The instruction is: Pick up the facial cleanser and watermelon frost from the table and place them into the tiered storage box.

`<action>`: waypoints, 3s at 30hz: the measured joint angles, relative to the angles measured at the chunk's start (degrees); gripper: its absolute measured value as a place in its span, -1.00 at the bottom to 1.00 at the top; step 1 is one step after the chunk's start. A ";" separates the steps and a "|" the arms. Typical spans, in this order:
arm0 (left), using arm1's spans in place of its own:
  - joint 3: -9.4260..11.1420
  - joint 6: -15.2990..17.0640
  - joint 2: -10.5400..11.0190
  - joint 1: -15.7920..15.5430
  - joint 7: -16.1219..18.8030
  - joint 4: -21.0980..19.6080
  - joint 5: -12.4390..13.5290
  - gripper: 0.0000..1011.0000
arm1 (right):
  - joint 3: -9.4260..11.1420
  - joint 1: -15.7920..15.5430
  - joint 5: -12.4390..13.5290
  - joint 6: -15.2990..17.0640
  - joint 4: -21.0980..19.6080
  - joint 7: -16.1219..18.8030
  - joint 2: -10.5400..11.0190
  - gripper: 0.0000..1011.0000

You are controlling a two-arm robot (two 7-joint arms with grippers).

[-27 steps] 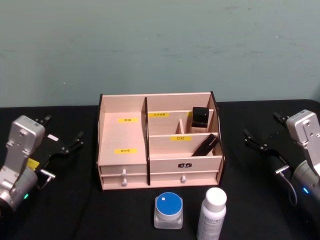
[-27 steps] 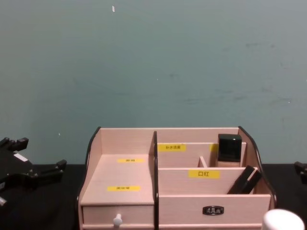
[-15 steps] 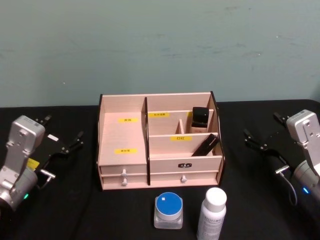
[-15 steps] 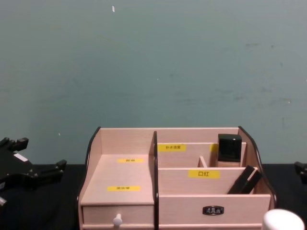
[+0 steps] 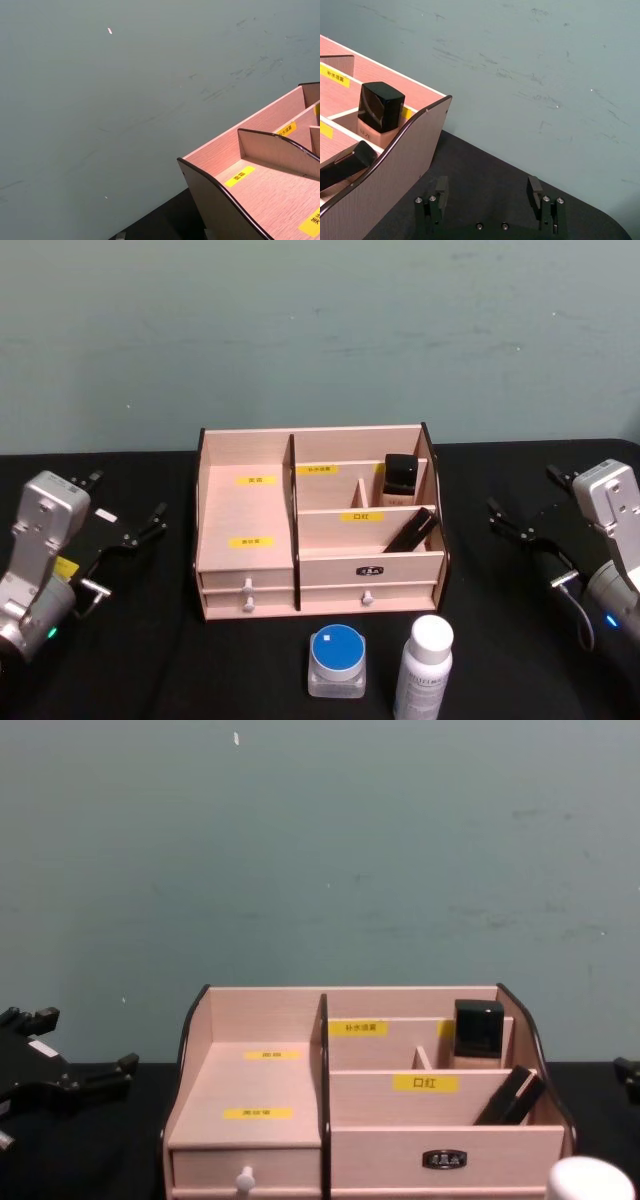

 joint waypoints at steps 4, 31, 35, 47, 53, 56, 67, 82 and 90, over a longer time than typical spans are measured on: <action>0.00 0.00 0.00 0.00 0.00 0.00 0.00 1.00 | 0.00 0.00 0.00 0.00 0.00 0.00 0.00 0.98; 0.00 0.00 0.00 0.00 0.00 0.00 0.00 1.00 | 14.03 -19.94 17.76 2.54 -31.38 16.75 13.88 0.98; 0.00 0.00 0.00 0.00 0.00 0.00 0.00 1.00 | 14.51 -22.32 19.25 3.65 -34.48 18.55 14.68 0.98; 0.00 0.00 0.00 0.00 0.00 0.00 0.00 1.00 | 12.06 -24.79 19.23 8.13 -37.83 22.57 14.89 0.98; 0.00 0.00 0.00 0.00 0.00 0.00 0.00 1.00 | 11.20 -25.01 18.80 9.89 -36.84 23.44 13.78 0.98; 0.00 0.00 0.00 0.00 0.00 0.00 0.00 1.00 | 10.90 -25.24 18.43 10.53 -36.11 23.75 13.16 0.98; 0.00 0.00 0.00 0.00 0.00 0.00 0.00 1.00 | 9.57 -24.88 16.81 11.72 -33.17 25.05 10.58 0.98; 0.00 0.00 0.00 0.00 0.00 0.00 0.00 1.00 | 8.35 -23.58 14.40 12.76 -29.30 26.84 7.75 0.98; 0.00 0.00 0.00 0.00 0.00 0.00 0.00 1.00 | 7.59 -22.70 13.57 13.08 -27.14 27.47 6.71 0.98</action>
